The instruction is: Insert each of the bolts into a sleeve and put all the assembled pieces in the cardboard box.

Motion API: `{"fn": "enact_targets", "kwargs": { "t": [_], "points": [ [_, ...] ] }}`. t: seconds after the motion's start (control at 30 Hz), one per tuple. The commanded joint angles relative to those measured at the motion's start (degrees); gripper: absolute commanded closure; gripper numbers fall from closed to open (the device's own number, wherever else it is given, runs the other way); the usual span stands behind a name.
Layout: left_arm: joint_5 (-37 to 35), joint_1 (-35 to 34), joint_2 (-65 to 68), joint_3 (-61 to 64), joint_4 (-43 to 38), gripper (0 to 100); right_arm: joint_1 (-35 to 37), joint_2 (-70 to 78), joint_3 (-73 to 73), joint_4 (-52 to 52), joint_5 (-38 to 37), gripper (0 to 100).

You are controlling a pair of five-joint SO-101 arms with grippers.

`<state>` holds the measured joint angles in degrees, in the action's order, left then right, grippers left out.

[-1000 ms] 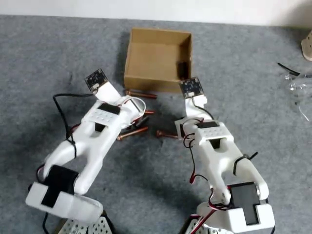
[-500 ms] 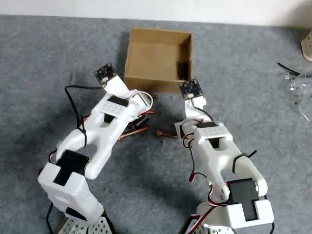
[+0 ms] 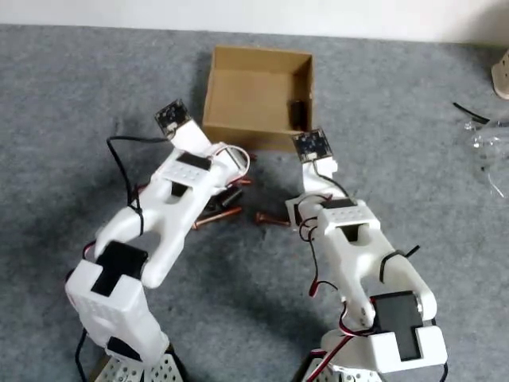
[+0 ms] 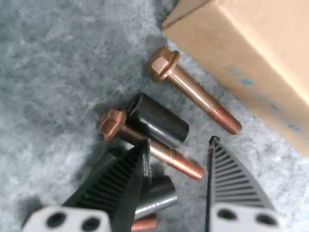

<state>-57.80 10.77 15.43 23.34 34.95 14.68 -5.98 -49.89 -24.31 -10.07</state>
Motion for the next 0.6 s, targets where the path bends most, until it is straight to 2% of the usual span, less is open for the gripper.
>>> {"fn": "enact_targets", "kwargs": {
  "t": [0.0,0.1,0.37,0.57],
  "points": [
    [-0.7,-0.66,2.68,-4.26,6.33,80,-1.1,-0.22,2.24,1.54,-0.79,99.5],
    [-0.79,0.31,2.68,-6.2,10.11,80,-1.1,-0.22,2.24,1.54,-0.79,99.5],
    [-3.08,1.19,2.24,-6.55,13.98,80,-1.1,-0.22,2.24,1.54,-0.79,99.5],
    [-3.08,4.26,2.51,-6.55,15.82,80,-1.1,-0.22,2.24,1.54,-0.79,99.5]
  ]
}}
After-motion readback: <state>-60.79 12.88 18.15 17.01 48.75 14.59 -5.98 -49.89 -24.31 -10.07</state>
